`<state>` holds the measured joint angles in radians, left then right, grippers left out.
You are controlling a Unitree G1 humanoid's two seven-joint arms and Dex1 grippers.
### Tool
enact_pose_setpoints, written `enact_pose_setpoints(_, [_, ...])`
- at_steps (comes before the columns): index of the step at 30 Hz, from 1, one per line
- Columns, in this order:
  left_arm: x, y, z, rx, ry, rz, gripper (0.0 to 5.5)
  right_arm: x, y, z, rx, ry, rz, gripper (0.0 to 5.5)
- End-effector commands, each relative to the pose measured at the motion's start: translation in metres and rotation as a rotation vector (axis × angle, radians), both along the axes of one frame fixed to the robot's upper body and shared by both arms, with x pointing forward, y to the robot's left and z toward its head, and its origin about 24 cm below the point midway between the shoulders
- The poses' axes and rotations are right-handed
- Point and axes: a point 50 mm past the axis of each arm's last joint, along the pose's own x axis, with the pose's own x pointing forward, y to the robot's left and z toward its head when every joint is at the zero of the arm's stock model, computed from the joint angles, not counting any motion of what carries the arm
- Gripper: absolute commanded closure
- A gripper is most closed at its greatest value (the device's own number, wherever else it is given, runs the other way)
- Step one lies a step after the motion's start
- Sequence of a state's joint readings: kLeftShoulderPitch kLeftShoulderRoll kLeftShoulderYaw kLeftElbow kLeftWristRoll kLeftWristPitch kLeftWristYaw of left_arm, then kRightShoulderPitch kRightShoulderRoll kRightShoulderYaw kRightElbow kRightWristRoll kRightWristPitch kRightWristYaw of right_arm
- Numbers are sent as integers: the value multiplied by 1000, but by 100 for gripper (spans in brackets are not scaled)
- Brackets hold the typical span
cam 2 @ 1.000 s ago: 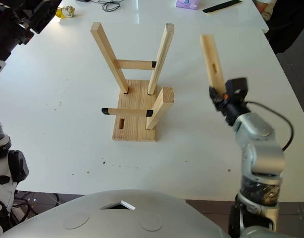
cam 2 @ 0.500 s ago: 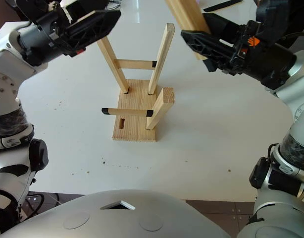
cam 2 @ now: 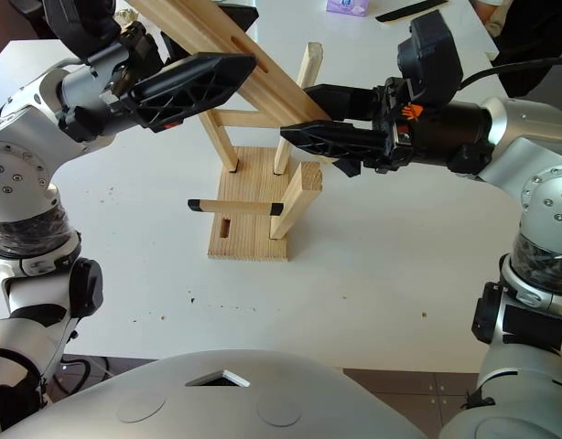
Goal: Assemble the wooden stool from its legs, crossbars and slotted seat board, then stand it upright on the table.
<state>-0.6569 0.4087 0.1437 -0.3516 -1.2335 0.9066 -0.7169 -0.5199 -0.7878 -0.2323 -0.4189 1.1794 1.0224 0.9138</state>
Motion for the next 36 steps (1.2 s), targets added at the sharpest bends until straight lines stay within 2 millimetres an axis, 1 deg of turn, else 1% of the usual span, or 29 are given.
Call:
enact_pose_setpoints(1, [-9,0,3,18,-26,-69,118,-3,1,7,-8,5,58,345])
enact_pose_setpoints(5, [-10,2,4,8,-24,-82,118,-6,0,8,-15,16,92,345])
enact_pose_setpoints(6, [-9,2,4,5,-24,-80,137,-7,0,8,-18,18,100,345])
enact_pose_setpoints(9, [-6,2,4,-3,-18,-66,167,-10,1,7,-20,26,128,345])
enact_pose_setpoints(11, [-6,2,4,-4,-21,-69,204,-11,2,7,-22,25,136,345])
enact_pose_setpoints(20, [-13,3,-3,31,-39,-115,338,-10,5,13,-26,10,150,345])
enact_pose_setpoints(25, [-15,2,-8,57,-46,-126,338,-9,8,14,-43,9,165,345])
enact_pose_setpoints(29, [-15,2,-12,83,-48,-120,339,-10,7,16,-52,1,168,345])
enact_pose_setpoints(34, [-13,3,-12,87,-50,-112,339,-10,6,18,-61,-6,168,345])
enact_pose_setpoints(36, [-12,3,-10,79,-52,-107,339,-8,7,17,-62,-13,143,345])
